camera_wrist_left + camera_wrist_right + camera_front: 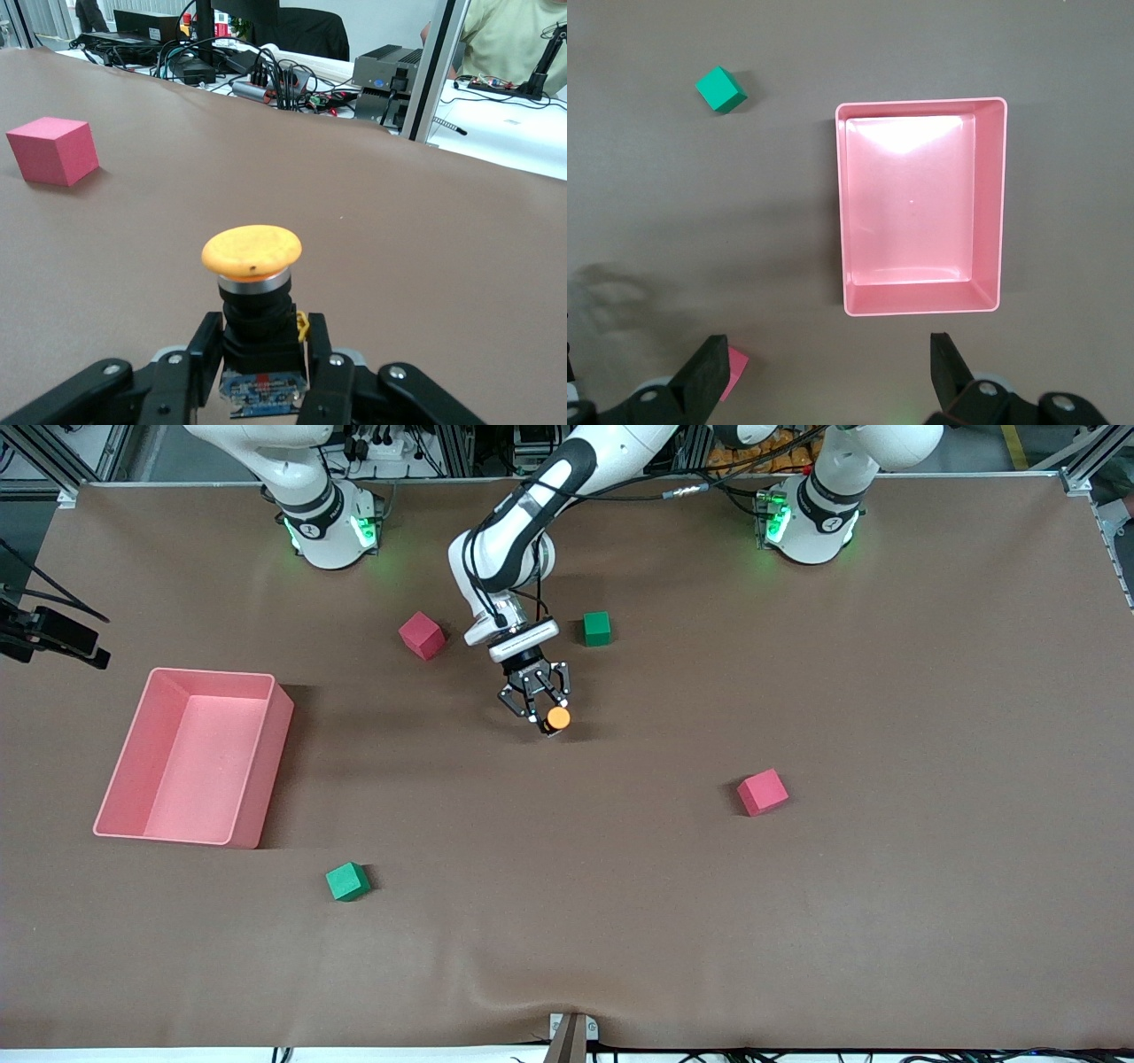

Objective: Place and upright button with both arms

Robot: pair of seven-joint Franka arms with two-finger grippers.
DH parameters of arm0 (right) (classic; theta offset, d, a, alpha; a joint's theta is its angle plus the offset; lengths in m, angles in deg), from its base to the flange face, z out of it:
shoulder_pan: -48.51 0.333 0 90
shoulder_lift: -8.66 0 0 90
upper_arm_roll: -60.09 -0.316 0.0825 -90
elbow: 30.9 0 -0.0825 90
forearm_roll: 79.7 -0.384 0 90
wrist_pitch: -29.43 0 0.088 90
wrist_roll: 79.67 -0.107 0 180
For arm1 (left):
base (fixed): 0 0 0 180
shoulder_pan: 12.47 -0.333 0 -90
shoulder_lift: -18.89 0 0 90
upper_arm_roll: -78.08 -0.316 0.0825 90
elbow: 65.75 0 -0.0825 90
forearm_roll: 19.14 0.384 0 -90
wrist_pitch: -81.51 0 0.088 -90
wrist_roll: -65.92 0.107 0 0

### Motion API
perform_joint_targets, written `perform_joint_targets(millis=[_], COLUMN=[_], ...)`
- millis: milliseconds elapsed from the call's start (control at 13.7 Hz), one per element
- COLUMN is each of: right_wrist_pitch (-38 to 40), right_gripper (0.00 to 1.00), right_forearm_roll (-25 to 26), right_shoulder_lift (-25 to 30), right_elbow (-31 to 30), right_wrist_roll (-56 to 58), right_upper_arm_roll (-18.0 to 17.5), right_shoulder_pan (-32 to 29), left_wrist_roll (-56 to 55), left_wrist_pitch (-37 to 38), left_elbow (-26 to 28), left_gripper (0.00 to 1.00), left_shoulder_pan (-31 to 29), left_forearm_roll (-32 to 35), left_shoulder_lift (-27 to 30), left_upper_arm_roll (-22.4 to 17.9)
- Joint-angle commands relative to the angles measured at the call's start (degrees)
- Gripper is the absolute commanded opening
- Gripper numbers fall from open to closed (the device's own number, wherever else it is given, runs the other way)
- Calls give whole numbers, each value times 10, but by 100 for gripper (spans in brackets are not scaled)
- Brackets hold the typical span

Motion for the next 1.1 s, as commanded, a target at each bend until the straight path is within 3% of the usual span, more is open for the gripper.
perform_joint_targets(millis=[0,512,659,1024], right_wrist_pitch=[-5,-14,-21,-37], right_gripper=[100,100,100,100], right_forearm_roll=[7,-14,0,-8], right_shoulder_lift=[0,-2,-3,-7], right_elbow=[-3,-9,-8,-9], right_wrist_roll=[6,-10,-9,-3], right_upper_arm_roll=[-6,-7,-10,-7], right_shoulder_pan=[-11,-5,2,-24], left_wrist_roll=[-14,-15,-15,-14], left_wrist_pitch=[11,11,11,11], left_elbow=[-9,-10,-11,-15], left_gripper=[0,0,2,4], left_shoulder_pan=[9,10,9,9], left_forearm_roll=[24,36,36,42], left_shoulder_lift=[-19,-39,-43,-56], left_upper_arm_roll=[-10,-11,-11,-11])
